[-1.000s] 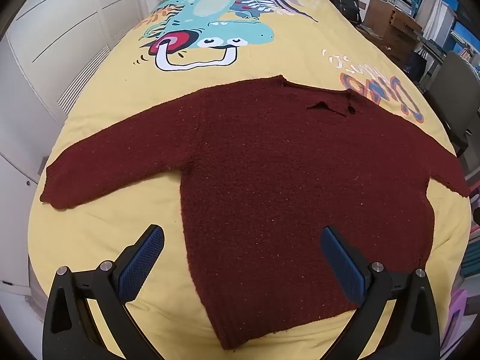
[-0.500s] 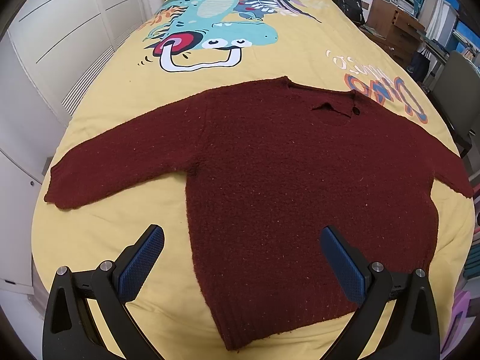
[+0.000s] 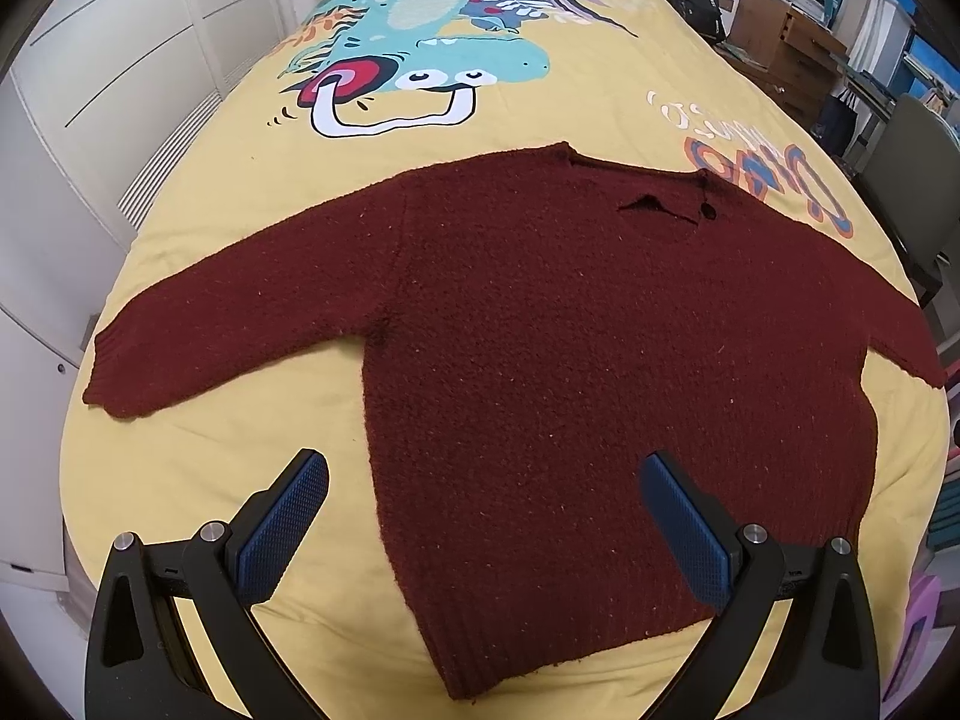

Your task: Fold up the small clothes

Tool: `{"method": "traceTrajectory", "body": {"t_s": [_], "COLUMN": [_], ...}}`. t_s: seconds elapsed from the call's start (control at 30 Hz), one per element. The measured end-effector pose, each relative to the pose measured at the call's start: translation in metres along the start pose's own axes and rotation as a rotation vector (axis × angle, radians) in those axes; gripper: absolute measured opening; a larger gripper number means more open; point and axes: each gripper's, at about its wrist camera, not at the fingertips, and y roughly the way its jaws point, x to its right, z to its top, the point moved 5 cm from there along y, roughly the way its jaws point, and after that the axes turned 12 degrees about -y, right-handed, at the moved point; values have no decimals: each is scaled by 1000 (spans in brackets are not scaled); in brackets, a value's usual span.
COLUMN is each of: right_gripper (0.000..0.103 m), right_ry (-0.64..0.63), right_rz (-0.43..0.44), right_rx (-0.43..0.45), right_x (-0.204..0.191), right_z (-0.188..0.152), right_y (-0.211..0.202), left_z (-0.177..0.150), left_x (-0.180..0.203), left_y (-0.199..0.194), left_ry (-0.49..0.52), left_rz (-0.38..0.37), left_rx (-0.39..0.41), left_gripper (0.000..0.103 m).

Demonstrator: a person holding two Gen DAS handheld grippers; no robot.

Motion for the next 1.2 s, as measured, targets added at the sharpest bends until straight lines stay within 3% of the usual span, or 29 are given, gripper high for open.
{"method": "traceTrajectory", "body": {"t_s": [1.2], "right_gripper": [103], "right_ry": [-10], "right_rz": [-13], "right_rx": [-3], "right_x": [3], "right_z": [2], "right_y": [-2], "left_z": [-8], "left_x": [-1], "left_y": [8], "left_ry": [5], "left_rz": [-9], "left_rx": [-22], "left_gripper": [102]}}
